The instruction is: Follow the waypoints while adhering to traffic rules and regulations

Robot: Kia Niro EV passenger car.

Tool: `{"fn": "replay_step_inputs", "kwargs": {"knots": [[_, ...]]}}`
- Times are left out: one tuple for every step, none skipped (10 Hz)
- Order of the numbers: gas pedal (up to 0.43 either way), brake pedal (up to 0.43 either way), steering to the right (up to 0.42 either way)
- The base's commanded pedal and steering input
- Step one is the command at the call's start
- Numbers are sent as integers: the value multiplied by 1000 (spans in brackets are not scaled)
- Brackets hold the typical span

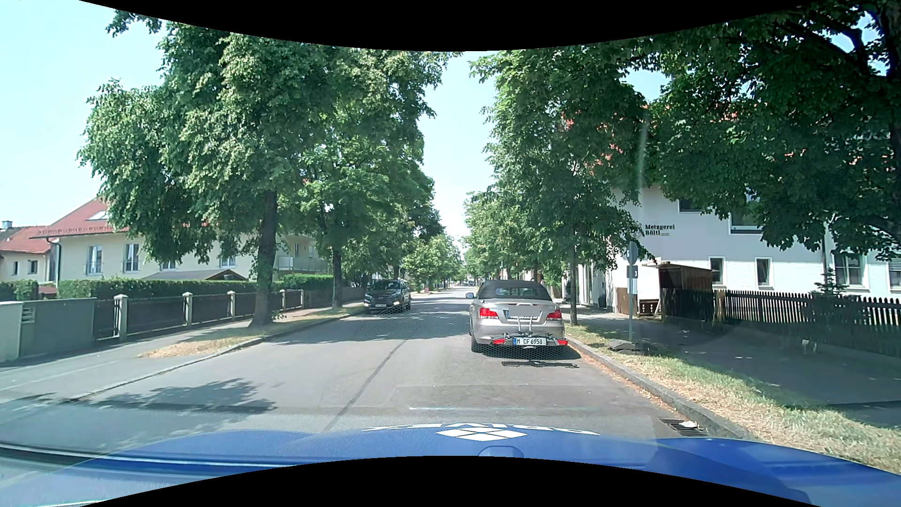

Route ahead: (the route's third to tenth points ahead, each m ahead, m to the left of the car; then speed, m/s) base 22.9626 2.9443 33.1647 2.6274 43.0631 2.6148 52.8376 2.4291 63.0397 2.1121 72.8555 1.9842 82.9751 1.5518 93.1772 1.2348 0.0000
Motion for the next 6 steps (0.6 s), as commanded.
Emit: {"fn": "replay_step_inputs", "kwargs": {"knots": [[0, 518, 6], [0, 518, 5], [0, 518, 5], [0, 518, 5], [0, 518, 5], [0, 518, 5]]}}
